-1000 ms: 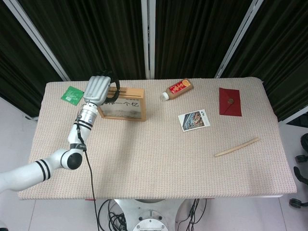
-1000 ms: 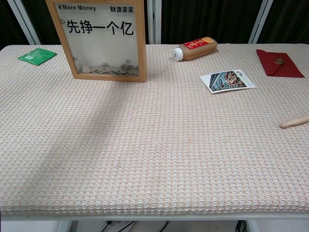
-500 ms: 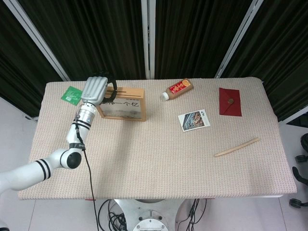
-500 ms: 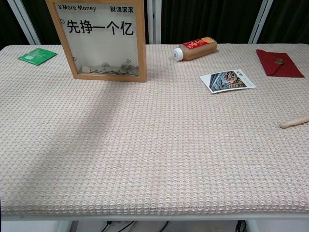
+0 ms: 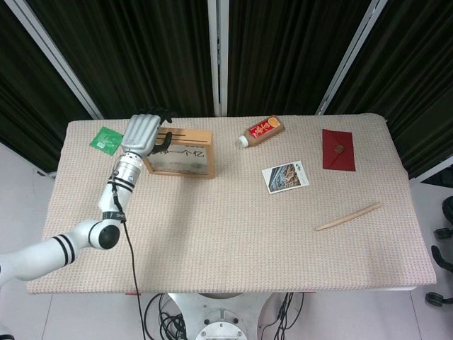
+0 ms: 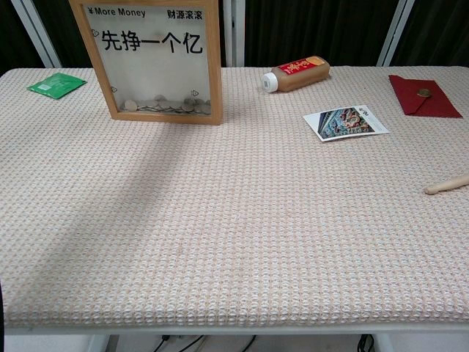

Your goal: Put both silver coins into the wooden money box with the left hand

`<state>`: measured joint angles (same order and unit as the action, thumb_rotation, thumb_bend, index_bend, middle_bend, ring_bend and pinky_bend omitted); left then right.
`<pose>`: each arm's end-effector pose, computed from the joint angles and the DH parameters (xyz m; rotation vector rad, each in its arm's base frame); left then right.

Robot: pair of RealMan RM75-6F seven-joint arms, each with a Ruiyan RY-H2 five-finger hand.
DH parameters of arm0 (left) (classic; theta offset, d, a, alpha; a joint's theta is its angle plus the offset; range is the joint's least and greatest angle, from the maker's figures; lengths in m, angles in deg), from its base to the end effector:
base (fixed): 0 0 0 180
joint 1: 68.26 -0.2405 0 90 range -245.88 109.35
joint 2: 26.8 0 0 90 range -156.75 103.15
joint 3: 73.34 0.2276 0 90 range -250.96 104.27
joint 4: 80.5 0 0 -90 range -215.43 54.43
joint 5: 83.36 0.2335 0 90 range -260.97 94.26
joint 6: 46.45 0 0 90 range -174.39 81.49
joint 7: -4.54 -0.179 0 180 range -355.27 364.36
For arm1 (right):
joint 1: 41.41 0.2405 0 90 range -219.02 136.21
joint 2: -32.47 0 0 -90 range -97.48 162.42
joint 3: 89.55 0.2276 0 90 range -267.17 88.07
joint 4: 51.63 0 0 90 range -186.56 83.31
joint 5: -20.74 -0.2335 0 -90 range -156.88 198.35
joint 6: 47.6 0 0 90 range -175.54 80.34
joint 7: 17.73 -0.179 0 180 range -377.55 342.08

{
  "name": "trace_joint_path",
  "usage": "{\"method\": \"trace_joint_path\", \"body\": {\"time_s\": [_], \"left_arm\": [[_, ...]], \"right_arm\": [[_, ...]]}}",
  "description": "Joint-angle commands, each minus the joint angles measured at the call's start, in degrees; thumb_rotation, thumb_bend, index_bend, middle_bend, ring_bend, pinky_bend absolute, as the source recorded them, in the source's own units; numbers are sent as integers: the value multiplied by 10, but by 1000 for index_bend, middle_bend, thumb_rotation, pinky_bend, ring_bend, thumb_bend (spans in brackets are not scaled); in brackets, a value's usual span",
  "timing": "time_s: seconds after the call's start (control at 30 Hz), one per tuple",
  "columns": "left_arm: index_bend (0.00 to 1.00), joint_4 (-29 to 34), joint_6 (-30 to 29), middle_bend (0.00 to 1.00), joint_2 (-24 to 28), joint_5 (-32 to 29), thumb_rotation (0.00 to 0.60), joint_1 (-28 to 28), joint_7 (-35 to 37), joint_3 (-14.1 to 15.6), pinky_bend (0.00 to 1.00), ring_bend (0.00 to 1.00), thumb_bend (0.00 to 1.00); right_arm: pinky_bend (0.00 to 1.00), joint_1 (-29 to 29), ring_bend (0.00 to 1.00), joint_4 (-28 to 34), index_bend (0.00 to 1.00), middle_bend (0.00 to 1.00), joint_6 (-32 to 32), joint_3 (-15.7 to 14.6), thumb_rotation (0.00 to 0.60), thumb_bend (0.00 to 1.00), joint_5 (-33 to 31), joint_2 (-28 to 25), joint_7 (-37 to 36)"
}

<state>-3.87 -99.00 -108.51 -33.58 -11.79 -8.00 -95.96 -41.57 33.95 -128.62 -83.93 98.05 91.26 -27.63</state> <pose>-0.0526 0.4778 0.0540 -1.5700 -0.9330 -1.1660 -0.3697 -0.1959 0.1841 1.1836 -0.9797 0.7517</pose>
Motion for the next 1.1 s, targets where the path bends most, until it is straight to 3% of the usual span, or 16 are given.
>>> {"method": "trace_joint_path", "body": {"time_s": [0.03,0.17,0.27,0.37,0.5,0.6,0.7,0.87,1.1], "left_arm": [[89,14,-20,271,5,17,600,-6,10,-3,207,150,468],[91,57,-89,253,20,68,600,-32,14,1,214,139,379],[125,120,-153,253,55,129,600,-74,15,23,221,139,303],[195,191,-213,254,107,201,600,-128,6,64,224,139,231],[231,254,-259,238,188,294,600,-209,0,149,188,125,176],[192,269,-249,137,239,326,600,-253,-47,217,111,31,162],[125,273,-255,61,251,328,600,-296,-66,257,46,0,136],[90,243,-291,18,238,326,600,-355,-58,280,16,0,126],[88,203,-336,18,225,319,600,-408,-14,272,14,0,126]], "right_arm": [[0,0,0,1,0,0,0,0,600,285,0,-1,1],[0,2,0,4,0,0,-1,2,600,285,2,-2,3],[0,4,0,7,0,0,-3,2,600,285,7,-4,7],[0,6,0,9,0,0,-5,1,600,284,16,-5,5],[0,9,0,5,0,0,-10,-1,600,284,29,-1,9],[0,11,0,3,0,0,-20,-1,600,280,37,6,28],[0,11,0,3,0,0,-35,-1,600,279,47,13,57],[0,10,0,14,0,0,-52,-7,600,278,67,16,91],[0,16,0,34,0,0,-43,-10,600,278,69,16,106]]}}
